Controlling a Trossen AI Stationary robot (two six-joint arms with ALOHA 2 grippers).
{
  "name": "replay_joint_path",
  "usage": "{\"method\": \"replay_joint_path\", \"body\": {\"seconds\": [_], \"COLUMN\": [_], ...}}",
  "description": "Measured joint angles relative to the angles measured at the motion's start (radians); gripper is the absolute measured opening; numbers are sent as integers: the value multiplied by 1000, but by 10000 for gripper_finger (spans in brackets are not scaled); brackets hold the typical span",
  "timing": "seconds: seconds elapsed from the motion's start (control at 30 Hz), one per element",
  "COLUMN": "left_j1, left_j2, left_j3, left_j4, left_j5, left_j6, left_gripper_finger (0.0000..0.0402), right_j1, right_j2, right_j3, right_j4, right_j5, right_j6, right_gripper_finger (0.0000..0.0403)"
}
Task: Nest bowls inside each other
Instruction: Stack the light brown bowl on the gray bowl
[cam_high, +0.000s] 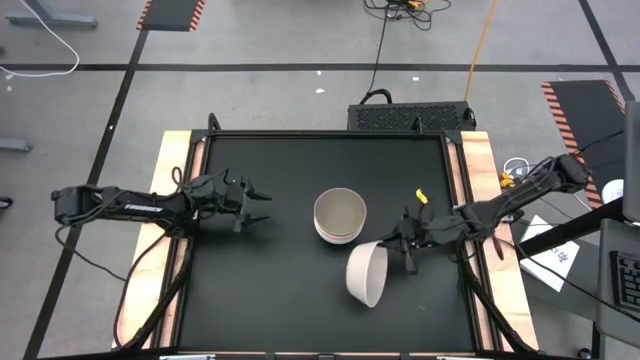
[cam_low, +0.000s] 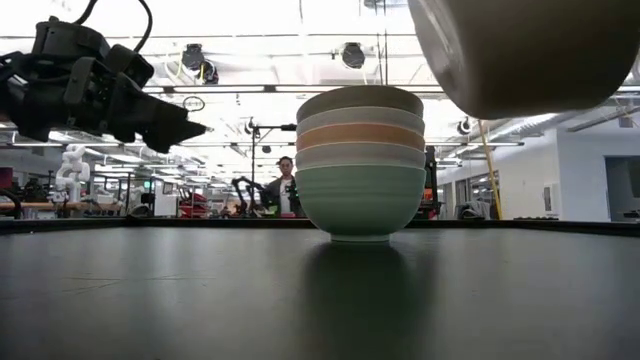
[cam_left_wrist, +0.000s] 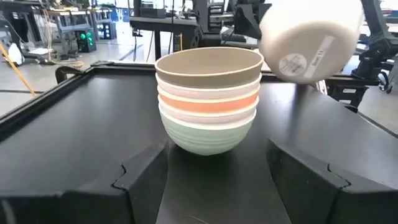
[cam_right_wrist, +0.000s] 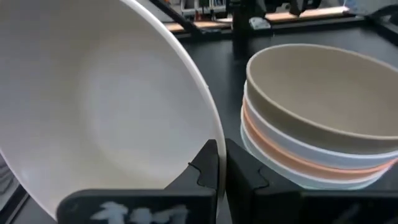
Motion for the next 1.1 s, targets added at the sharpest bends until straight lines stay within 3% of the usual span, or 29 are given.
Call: {"method": "replay_joint_path", "body": {"seconds": [0.37,0.53,0.77,1.1], "left_j1": [0,0,0,0], "left_j2": [-48,-48,-47,-47], "left_j3": [0,0,0,0], "left_j4": [-7,-39,-55,-59], "left_j5": [11,11,11,11], "left_j6": [18,43,59,103], "left_gripper_finger": [271,271,271,271], "right_j1": [-77,-165,-276,-448], "right_j2": [-119,-147,-122,16], "right_j3": [-7,32,203,493], "right_j4": [-13,-40,-211,-476], "right_j5": [53,-42,-139,-243], "right_j6": [-126,-164,-184,-223], "right_gripper_finger": [3,3,3,2]}}
